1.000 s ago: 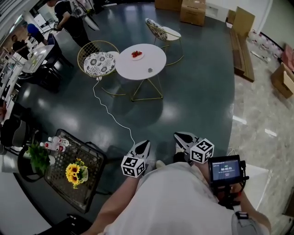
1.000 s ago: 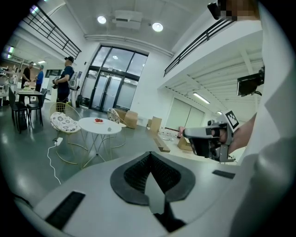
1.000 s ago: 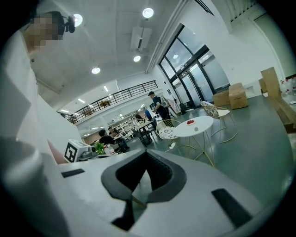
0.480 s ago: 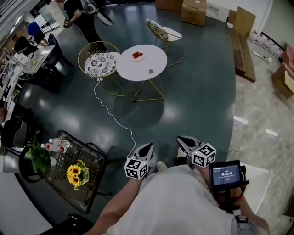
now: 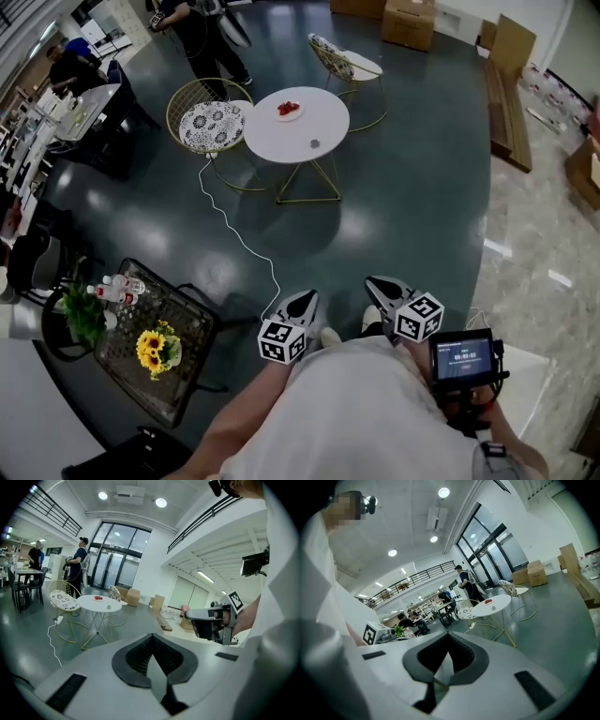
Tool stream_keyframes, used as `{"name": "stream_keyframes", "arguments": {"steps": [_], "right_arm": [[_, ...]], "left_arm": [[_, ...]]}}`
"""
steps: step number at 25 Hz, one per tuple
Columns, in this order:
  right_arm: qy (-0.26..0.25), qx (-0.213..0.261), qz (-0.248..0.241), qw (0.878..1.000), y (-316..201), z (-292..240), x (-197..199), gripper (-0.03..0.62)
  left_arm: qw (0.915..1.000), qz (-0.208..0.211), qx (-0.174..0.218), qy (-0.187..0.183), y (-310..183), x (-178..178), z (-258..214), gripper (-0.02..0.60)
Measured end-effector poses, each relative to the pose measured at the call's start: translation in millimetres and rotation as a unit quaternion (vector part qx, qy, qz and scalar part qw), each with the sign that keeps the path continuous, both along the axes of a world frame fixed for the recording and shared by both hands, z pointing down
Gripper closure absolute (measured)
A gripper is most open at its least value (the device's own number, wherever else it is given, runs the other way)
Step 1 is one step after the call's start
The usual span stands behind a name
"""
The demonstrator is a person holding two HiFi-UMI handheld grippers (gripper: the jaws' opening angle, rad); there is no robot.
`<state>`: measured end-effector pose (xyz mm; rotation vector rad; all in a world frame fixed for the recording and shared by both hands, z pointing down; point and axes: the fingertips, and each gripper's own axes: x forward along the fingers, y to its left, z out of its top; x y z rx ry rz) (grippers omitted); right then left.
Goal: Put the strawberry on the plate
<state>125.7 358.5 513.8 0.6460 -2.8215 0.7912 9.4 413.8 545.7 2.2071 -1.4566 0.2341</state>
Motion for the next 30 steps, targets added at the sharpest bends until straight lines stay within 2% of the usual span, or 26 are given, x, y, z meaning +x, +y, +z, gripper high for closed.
{"name": "stream_keyframes", "arguments": {"steps": [7, 13, 19, 30], "right_arm": [[-0.005, -0.006, -0.009, 1.000, -36, -4, 17, 0.588], [-0.016, -0.003, -0.019, 1.000, -71, -9, 24, 0.588], [-0.028, -0.008, -0.028, 0.999, -138, -11, 51, 0.588], [-0.032, -0.001, -0.033, 0.999, -144, -3, 53, 0.588]], "left_arm": [[0.9999, -0.008, -0.002, -0.006, -32, 19, -12, 0.575], [0.9991, -0.041, -0.011, 0.002, -60, 19, -15, 0.575], [0.9977, -0.064, -0.017, -0.015, -122, 38, -19, 0.575], [0.9974, -0.067, -0.003, -0.026, -125, 42, -17, 0.575]]}}
